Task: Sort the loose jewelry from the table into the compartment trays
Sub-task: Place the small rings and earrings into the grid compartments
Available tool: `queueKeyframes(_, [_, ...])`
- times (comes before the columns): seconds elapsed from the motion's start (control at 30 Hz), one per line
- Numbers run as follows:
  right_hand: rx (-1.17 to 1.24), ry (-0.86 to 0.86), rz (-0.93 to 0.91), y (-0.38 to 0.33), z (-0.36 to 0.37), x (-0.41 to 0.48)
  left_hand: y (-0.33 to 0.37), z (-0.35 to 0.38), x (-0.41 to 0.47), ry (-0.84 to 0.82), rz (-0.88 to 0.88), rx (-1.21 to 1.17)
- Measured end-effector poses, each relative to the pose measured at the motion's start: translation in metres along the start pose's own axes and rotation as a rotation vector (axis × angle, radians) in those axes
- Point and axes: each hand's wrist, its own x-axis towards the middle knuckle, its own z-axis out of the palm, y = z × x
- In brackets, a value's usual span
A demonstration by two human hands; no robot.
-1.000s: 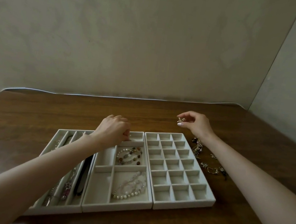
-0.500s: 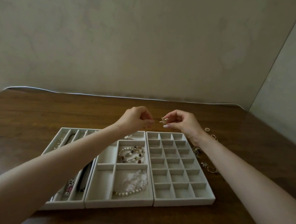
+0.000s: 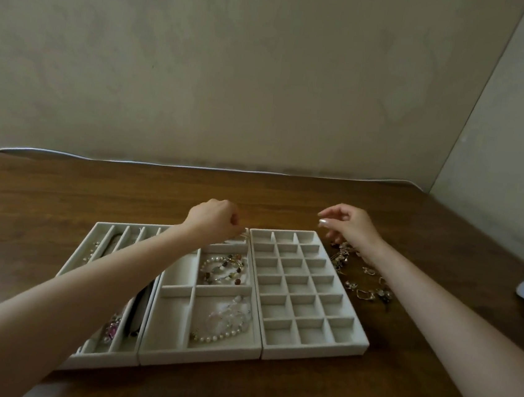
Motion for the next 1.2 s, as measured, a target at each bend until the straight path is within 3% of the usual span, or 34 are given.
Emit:
queueKeyframes(0.2, [-0.019,0.168,0.079,0.024,-0.029,-0.003,-0.011,0.0,0.0,-0.016,-0.023,0.009])
queueKeyframes(0.5, [-0.153,0.205,0.072,0.034,-0.04,-0.003,-0.01,0.004,-0.002,-0.032,-0.002,0.013])
queueKeyframes(0.6, [-0.167,0.159,0.045,0.033,-0.039,-0.005,-0.007,0.007,-0.003,-0.015,-0.008,0.029])
queueKeyframes(0.73, [-0.228,-0.119,-0.027,0.028,-0.038,-0.008,-0.004,0.013,-0.004,0.061,0.031,0.162])
queueKeyframes(0.83, [-0.404,-0.248,-0.062,0.026,-0.033,-0.008,-0.006,0.015,-0.005,0.084,0.042,0.166])
queueKeyframes(1.07, [-0.611,-0.247,-0.111,0.023,-0.034,-0.006,0.014,0.008,-0.004,0.299,0.106,0.057])
queueKeyframes(1.2, [-0.358,-0.158,-0.089,0.021,-0.043,-0.007,0.032,0.007,-0.005,0.405,0.262,-0.044])
